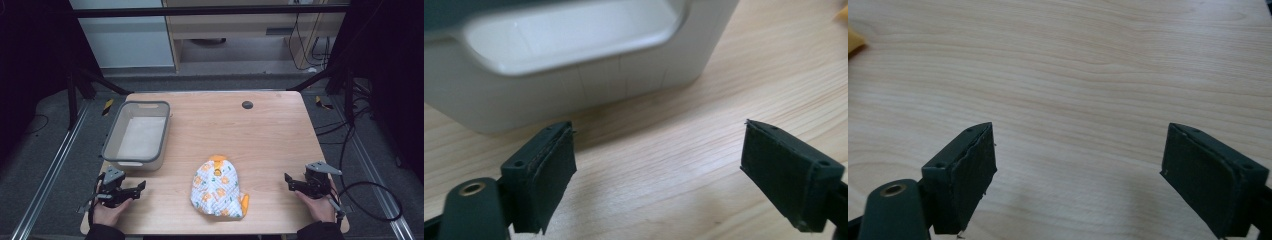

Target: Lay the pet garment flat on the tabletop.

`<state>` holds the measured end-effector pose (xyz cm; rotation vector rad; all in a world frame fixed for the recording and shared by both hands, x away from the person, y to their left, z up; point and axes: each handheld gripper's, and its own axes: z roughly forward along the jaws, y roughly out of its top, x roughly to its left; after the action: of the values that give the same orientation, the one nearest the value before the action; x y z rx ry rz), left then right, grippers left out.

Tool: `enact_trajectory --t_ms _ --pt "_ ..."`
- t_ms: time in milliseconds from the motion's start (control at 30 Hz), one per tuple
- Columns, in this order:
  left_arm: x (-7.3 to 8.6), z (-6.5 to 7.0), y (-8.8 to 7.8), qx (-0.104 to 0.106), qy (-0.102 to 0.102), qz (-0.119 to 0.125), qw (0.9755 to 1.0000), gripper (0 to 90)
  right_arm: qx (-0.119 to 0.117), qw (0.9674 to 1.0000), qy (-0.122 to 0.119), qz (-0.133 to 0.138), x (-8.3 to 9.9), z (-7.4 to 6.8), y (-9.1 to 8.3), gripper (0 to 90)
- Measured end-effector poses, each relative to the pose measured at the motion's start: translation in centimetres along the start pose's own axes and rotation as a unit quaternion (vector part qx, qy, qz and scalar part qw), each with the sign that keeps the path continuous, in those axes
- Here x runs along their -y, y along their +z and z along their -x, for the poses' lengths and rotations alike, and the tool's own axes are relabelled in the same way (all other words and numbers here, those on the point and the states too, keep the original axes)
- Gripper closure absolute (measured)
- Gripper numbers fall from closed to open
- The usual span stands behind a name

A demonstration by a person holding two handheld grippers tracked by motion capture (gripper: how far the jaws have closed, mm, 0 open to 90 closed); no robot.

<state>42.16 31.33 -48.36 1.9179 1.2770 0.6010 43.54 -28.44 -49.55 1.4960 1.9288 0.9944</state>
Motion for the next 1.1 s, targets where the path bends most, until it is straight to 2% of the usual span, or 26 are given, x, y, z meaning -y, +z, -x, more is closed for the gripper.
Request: enact_trajectory --t_ms 33,167,267,367,700,933,1100 --pt "0.1 0.2 -0.4 0.001 0.003 0.004 1.0 16.2 -0.008 1.0 -0.003 -0.001 0.2 -0.5 -0.3 13.4" --pt "0.0 0.7 -0.5 0.007 0.0 0.0 1.0 16.2 -0.011 0.9999 -0.009 0.005 0.2 -0.8 -0.7 13.3" --pt "0.0 1.0 -0.6 0.003 0.006 -0.006 1.0 17.4 -0.018 0.9998 -0.007 0.01 0.1 -1.0 -0.9 13.3" --pt "-0.1 1.2 -0.9 0.007 0.005 -0.001 1.0 18.6 -0.02 0.9997 -0.011 0.01 0.1 -1.2 -0.9 13.5" --pt "-0.9 1.6 -2.0 0.016 0.003 0.023 0.9996 23.5 -0.035 0.9988 -0.017 0.03 -0.7 -1.8 -1.9 14.9" --pt "-2.0 1.3 -2.8 0.024 -0.015 0.046 0.9985 26.7 -0.043 0.9978 -0.019 0.048 -2.0 -1.9 -2.5 18.2" --pt "-2.9 1.4 -3.1 0.029 -0.012 0.054 0.9981 27.8 -0.054 0.997 -0.022 0.052 -3.1 -2.2 -2.9 19.1"
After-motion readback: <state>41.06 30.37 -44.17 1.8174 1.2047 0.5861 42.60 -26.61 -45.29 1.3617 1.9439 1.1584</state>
